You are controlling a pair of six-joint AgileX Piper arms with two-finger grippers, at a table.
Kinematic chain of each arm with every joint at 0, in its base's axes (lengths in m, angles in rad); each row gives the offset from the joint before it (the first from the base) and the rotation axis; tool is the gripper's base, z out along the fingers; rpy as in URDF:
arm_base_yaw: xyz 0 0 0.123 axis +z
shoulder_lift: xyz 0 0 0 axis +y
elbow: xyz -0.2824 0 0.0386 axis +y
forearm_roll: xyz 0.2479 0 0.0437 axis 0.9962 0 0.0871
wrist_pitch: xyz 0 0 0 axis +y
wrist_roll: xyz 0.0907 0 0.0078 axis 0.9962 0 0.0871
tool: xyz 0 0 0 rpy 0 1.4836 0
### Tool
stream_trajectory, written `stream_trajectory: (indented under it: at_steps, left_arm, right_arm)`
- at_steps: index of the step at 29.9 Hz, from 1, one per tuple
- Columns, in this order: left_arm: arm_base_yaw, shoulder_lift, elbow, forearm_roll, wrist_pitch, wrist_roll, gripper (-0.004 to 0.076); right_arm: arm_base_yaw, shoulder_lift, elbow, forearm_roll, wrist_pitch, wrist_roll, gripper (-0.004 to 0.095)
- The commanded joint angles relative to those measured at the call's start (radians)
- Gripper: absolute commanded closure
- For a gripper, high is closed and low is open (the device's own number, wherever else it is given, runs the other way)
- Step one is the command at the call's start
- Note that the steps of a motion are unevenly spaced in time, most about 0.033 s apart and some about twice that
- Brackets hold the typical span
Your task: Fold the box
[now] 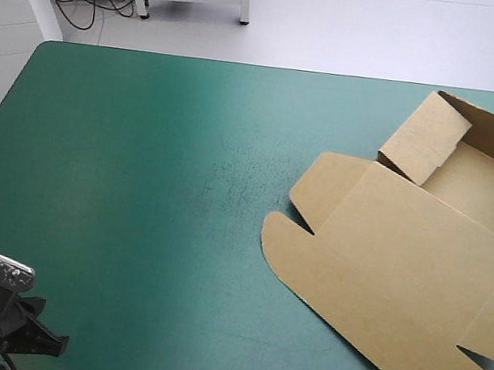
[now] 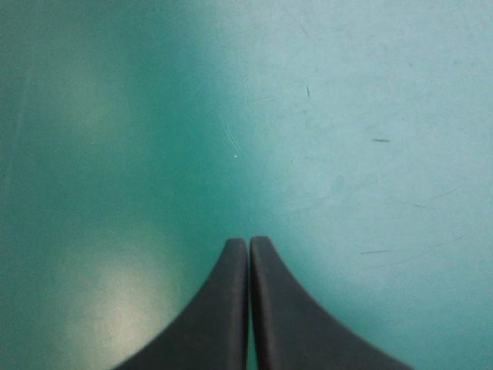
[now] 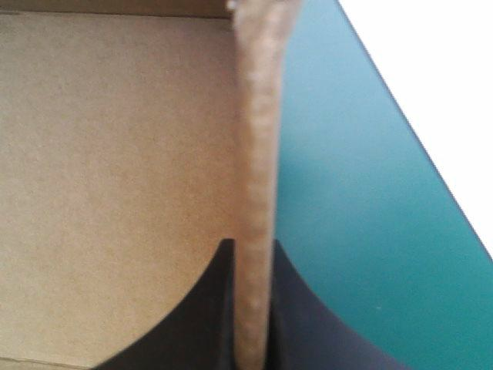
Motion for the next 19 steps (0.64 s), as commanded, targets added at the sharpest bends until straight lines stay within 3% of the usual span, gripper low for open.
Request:
stream_trajectory:
  at_steps: [1, 4, 6, 13, 19]
  left_arm:
    - [-0.007, 0.007, -0.019, 0.008, -0.062, -0.013, 0.0734]
    - [-0.007, 0.007, -0.019, 0.008, -0.062, -0.013, 0.0734]
    - [-0.007, 0.007, -0.019, 0.008, -0.062, -0.013, 0.0734]
    - [-0.007, 0.007, -0.019, 0.008, -0.063, -0.013, 0.0734]
    - [-0.007, 0.007, -0.019, 0.008, -0.063, -0.013, 0.0734]
  right_arm:
    - [-0.05, -0.043, -0.035, -0.044, 0.005, -0.011, 0.0926]
    - [-0.054, -0.041, -0.035, -0.173, 0.018, -0.02, 0.0884]
    - [-0.051, -0.041, -0.035, -0.238, 0.018, -0.036, 0.0801]
    - [-0.051, -0.037, -0.035, -0.229, 0.018, -0.034, 0.0431]
    - [-0.051, -0.059, -0.035, -0.225, 0.018, 0.008, 0.0385]
